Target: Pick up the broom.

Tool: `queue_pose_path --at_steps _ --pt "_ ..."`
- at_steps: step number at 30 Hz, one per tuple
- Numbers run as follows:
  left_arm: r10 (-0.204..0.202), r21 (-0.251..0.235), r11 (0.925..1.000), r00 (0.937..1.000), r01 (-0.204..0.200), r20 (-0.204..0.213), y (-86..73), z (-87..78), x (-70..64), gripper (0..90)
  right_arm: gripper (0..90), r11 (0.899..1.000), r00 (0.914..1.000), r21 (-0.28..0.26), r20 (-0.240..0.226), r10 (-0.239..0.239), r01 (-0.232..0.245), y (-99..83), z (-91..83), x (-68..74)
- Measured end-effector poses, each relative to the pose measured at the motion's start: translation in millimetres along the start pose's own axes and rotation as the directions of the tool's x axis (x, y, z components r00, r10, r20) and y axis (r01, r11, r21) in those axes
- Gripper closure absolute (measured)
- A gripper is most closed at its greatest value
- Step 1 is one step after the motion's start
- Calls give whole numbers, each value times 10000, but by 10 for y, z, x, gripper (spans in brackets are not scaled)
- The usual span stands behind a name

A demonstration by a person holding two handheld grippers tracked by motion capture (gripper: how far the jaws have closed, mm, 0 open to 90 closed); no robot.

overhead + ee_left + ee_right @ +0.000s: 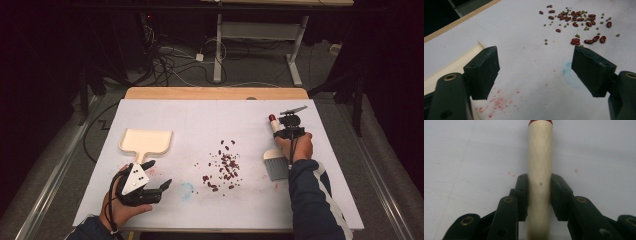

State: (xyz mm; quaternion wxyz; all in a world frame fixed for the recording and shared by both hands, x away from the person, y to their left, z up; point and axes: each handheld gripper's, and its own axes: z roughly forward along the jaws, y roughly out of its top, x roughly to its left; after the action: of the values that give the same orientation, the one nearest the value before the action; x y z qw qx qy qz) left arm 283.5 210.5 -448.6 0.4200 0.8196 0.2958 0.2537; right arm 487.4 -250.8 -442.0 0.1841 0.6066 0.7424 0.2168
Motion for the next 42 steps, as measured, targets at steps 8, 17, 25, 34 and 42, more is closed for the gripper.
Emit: queue_pose_path --at_steps 8,17,25,34,42 --pt "-244 -241 9994 9997 245 14 39 -38 18 215 709 9538 9966 -3002 -808 -186 -65 -305 -487 -101" --pt "-431 -711 9962 9947 499 933 278 69 -139 215 709 8686 9851 -4952 -1387 -1015 198 -606 -1042 -95" --pt "5 -1107 9935 9678 282 2516 719 436 -510 214 709 8095 9801 -5864 -1438 -1368 270 -707 -1319 43" --pt "359 -1603 9865 9089 343 4156 1233 886 -1043 214 708 7467 9627 -6592 -1354 -2344 891 -801 -1542 496" --pt "254 -1938 9797 9280 508 3717 1356 1050 -1220 341 707 6922 9470 -7104 -1205 -2978 1274 -915 -1697 841"
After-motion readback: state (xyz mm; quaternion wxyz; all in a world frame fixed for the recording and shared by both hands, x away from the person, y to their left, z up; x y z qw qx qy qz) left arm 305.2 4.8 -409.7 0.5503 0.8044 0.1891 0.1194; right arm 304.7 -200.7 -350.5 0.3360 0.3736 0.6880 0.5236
